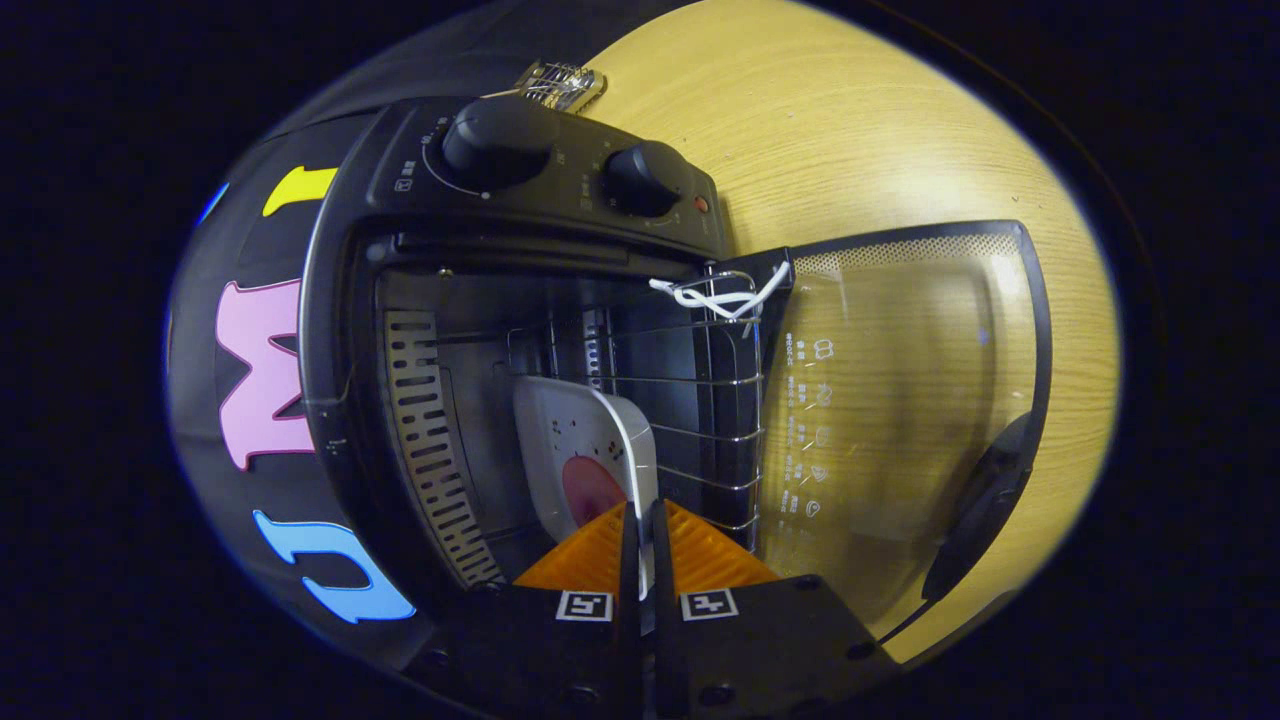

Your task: Open the toaster oven, put the food inside, and close the toaster oven door.

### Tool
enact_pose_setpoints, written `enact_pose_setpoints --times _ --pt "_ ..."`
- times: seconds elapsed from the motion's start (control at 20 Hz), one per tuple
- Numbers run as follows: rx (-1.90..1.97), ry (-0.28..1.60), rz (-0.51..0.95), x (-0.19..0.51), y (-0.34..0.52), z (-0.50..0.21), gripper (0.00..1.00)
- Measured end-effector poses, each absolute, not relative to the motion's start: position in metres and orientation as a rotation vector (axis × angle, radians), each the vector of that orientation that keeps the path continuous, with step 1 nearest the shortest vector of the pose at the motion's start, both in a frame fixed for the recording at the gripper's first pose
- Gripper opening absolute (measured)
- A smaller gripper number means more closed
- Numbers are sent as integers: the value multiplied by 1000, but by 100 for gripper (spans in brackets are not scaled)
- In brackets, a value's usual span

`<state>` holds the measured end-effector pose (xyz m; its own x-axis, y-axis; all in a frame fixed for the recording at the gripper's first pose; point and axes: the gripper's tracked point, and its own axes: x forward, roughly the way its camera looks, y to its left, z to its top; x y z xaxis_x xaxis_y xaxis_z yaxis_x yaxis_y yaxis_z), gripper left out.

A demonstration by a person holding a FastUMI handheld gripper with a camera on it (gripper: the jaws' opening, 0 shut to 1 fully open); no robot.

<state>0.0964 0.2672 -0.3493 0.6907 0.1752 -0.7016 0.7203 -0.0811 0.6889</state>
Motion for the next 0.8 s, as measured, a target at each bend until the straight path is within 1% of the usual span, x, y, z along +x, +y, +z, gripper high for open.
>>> enact_pose_setpoints --times 0.1,0.15,0.25,0.3,0.35,0.4,0.45,0.5,0.6,0.8 --pt "1633 736 -519 93 263 -344 11" --pt "1649 730 -499 98 269 -344 17" --pt "1638 742 -487 94 268 -340 45" --pt "1627 744 -476 94 268 -338 48" --pt "1613 751 -459 90 266 -336 61" --pt "1603 761 -440 85 267 -332 64" --pt "1587 770 -422 79 265 -328 73" --pt "1560 788 -404 72 265 -327 78" --pt "1473 802 -345 59 262 -323 99" --pt "1244 799 -137 33 251 -306 99"
